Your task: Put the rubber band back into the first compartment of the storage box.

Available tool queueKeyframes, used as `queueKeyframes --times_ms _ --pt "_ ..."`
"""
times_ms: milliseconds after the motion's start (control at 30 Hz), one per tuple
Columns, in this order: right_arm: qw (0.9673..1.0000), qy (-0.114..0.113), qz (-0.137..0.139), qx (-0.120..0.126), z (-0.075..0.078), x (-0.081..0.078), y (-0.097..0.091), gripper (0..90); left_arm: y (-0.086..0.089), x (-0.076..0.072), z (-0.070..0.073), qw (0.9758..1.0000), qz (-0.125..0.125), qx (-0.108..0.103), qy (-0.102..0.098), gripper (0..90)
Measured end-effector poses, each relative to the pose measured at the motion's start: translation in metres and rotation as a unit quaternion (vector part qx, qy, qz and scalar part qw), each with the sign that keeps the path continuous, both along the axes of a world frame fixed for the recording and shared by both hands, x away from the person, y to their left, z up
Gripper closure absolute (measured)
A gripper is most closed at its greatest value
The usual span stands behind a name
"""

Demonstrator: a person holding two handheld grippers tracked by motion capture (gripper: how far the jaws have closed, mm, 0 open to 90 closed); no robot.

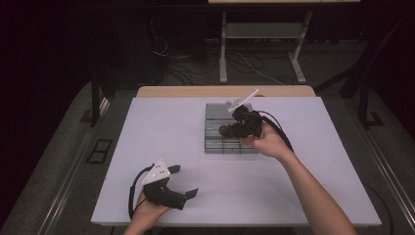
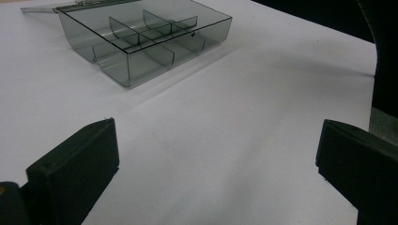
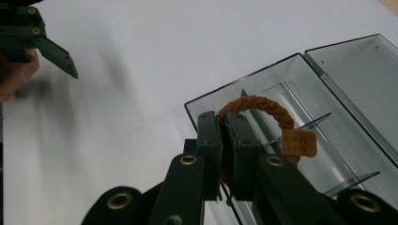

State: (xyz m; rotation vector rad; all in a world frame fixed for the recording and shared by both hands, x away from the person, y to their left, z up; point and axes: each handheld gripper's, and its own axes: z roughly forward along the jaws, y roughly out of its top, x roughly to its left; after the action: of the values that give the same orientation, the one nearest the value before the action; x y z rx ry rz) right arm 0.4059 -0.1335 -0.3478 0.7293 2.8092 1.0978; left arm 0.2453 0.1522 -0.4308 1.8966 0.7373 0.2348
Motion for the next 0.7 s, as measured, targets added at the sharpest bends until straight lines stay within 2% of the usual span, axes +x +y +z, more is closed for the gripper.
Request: queueKeyframes --times_ms 500,700 --pt "0.9996 0.019 -0.015 0.014 -0.017 0.011 0.006 84.5 0.001 0.000 0.000 1.0000 -0.002 0.002 -0.002 0.0" --pt "0.9997 0.017 -0.008 0.014 -0.024 0.013 0.012 84.5 0.001 0.000 0.000 1.0000 -0.002 0.000 -0.002 0.0"
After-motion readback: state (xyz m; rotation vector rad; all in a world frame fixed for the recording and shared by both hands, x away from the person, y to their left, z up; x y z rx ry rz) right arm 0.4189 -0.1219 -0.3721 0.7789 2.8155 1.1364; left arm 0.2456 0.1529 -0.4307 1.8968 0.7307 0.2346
